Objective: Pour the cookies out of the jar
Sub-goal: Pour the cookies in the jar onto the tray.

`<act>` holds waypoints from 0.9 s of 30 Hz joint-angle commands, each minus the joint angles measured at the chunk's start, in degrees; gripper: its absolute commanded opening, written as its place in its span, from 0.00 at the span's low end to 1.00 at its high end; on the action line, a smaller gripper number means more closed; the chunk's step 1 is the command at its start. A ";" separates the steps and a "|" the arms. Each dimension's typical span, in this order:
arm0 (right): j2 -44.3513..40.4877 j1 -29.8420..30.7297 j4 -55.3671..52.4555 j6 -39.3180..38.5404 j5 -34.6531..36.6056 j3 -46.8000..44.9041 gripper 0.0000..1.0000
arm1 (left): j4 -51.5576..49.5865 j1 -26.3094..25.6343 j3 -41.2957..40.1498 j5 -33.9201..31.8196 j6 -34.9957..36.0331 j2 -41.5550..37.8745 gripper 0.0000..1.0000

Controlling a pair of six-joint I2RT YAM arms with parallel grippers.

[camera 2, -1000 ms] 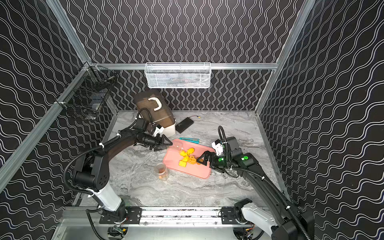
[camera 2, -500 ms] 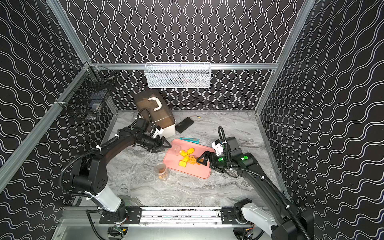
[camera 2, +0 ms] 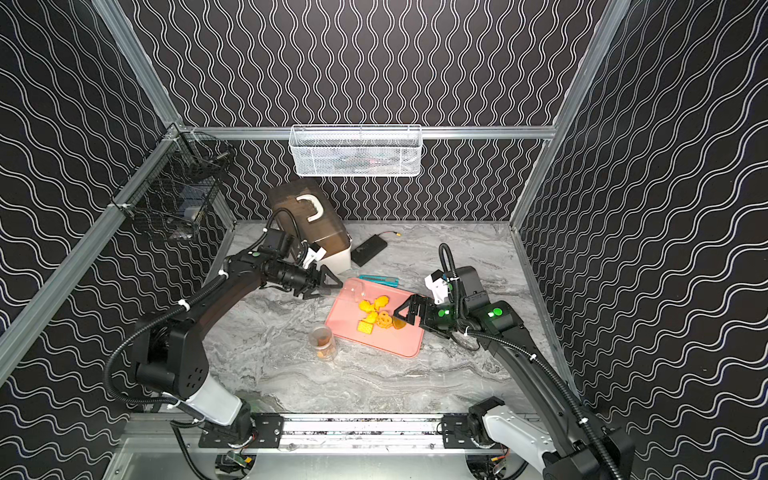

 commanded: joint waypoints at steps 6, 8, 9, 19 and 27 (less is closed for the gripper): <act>1.04 -0.01 -4.54 -0.67 0.66 10.25 1.00 | 3.33 0.33 1.52 5.72 -6.91 -6.04 0.71; 1.35 -0.04 -5.40 -0.19 0.66 12.65 1.00 | 4.69 0.35 1.03 6.62 -8.70 -7.54 0.71; 1.55 -0.04 -5.90 -0.04 0.66 13.73 1.00 | 5.30 0.42 0.77 7.16 -9.53 -8.13 0.71; 2.17 -0.37 -5.71 2.28 -5.31 20.53 1.00 | 18.15 0.44 -4.92 11.69 -23.52 -16.41 0.72; 2.61 -0.39 -0.66 4.94 -12.02 19.09 1.00 | 27.43 0.44 -10.09 13.33 -32.05 -21.27 0.73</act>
